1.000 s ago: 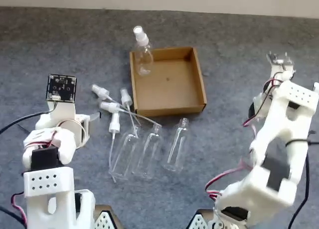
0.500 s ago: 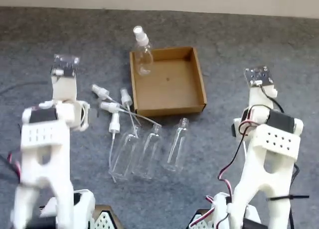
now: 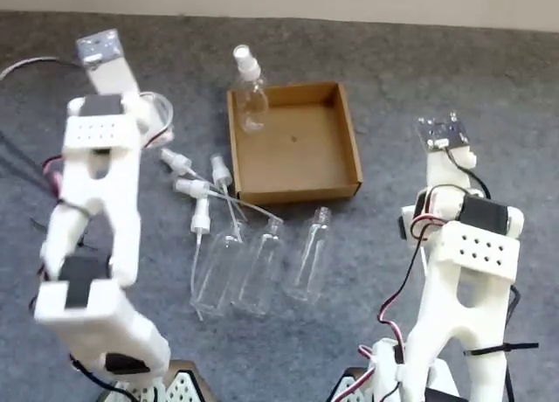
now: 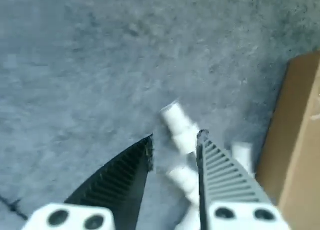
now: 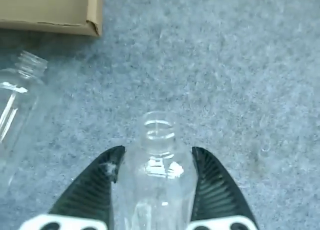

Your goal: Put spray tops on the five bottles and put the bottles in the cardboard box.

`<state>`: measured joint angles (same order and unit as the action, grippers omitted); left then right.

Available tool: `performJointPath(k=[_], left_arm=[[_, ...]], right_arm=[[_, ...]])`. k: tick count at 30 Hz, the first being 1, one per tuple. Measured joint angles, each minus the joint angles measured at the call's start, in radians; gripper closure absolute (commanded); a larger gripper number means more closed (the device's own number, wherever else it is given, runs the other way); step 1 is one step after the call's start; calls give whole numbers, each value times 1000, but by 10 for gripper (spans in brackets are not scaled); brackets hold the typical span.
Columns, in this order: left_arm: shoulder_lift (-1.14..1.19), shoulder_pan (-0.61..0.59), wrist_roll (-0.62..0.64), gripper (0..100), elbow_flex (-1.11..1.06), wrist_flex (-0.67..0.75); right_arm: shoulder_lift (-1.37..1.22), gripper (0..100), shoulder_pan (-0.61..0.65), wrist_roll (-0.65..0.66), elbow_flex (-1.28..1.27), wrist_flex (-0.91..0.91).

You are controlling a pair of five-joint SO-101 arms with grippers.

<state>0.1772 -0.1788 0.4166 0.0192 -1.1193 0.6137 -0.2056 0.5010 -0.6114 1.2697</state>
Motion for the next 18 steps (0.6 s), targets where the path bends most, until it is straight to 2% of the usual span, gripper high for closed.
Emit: performJointPath(k=[10,18], left_arm=[[358,32,193,874,232,14],[456,34,262,874,258,14]], right_arm=[[0,994,6,0,0,-3],[0,994,6,0,0,-3]])
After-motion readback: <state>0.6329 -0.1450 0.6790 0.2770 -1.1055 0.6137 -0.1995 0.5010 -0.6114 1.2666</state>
